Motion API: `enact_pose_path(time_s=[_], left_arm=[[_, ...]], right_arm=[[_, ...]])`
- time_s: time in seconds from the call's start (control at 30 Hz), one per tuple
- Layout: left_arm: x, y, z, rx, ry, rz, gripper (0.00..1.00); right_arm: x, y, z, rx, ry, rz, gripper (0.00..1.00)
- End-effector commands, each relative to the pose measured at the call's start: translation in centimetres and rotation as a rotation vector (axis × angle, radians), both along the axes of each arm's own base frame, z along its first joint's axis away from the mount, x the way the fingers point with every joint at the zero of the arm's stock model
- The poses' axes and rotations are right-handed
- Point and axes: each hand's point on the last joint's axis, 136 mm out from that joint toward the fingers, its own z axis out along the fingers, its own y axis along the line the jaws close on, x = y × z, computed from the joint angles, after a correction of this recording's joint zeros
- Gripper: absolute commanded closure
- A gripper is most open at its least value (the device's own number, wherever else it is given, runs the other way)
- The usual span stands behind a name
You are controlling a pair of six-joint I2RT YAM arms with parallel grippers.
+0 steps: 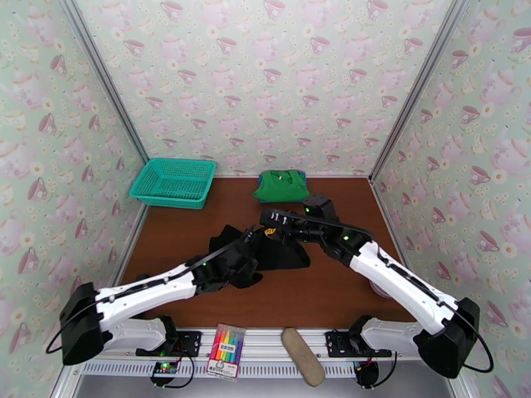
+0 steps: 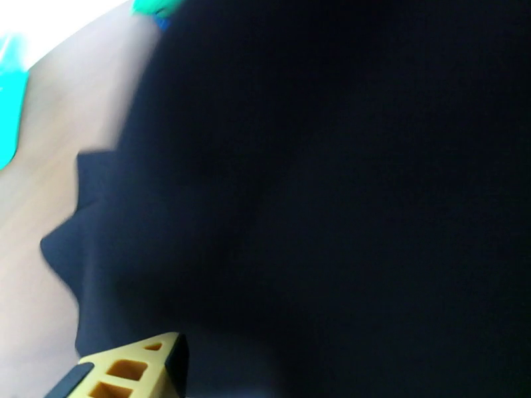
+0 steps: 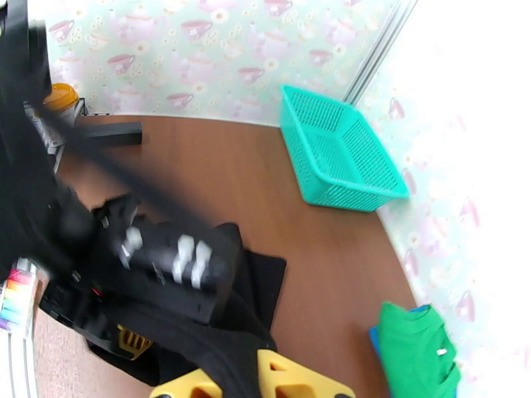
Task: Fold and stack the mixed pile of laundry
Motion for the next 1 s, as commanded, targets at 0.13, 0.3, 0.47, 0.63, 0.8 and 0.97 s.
enact_pose_path(time_s=[0.13, 0.3, 0.47, 0.63, 0.8, 0.97], left_arm=[[0.9, 1.6, 0.8, 0.036, -0.087, 0.14, 0.56], [-0.3, 2.8, 1.5, 0.05, -0.078, 0.129, 0.69], [-1.5, 2.8, 1.4, -0.012, -0.047, 0.085, 0.7], [-2.1, 1.8, 0.9, -0.084, -0.018, 0.022, 0.7], [-2.5, 1.0, -0.6, -0.1, 0.035, -0.024, 0.69], [-3.3, -0.4, -2.1, -0.145, 0.115, -0.104, 0.51]], right_arm=[[1.5, -1.7, 4.4, 0.025, -0.08, -0.108, 1.0], [2.6, -3.3, 6.8, 0.042, -0.117, -0.179, 1.0], [3.0, -3.8, 7.6, 0.058, -0.119, -0.192, 1.0], [3.2, -3.7, 7.7, 0.065, -0.111, -0.187, 1.0], [3.3, -3.7, 7.7, 0.066, -0.109, -0.189, 1.0], [3.3, -4.1, 7.5, 0.058, -0.11, -0.191, 1.0]])
